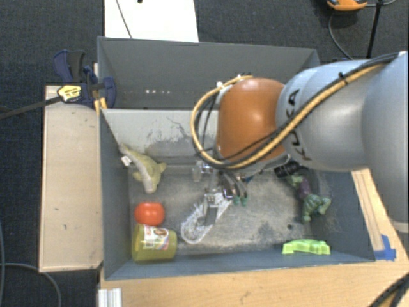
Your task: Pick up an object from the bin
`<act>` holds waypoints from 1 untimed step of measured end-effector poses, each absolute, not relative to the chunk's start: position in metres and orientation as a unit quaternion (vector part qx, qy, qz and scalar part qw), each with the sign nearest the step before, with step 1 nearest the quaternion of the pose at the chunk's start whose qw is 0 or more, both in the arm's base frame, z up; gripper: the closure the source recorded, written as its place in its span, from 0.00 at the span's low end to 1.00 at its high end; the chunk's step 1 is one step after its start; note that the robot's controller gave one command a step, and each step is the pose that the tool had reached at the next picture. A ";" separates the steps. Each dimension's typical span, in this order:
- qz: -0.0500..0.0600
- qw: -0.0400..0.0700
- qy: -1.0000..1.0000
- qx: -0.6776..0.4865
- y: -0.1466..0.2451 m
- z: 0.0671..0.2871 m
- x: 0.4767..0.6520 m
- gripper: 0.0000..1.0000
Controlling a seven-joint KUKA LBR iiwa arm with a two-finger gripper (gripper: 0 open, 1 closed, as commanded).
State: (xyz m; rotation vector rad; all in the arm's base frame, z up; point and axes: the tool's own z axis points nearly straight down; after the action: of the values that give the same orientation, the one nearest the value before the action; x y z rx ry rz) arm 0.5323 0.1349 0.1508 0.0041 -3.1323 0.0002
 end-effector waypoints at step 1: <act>-0.001 0.001 -1.000 0.000 0.134 0.155 0.534 0.00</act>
Offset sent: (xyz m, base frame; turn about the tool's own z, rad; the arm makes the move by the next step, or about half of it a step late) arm 0.0140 -0.0250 -0.0768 -0.1237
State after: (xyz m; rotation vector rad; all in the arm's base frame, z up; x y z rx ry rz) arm 0.5342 0.1343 0.1548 -0.0014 -3.1399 -0.0016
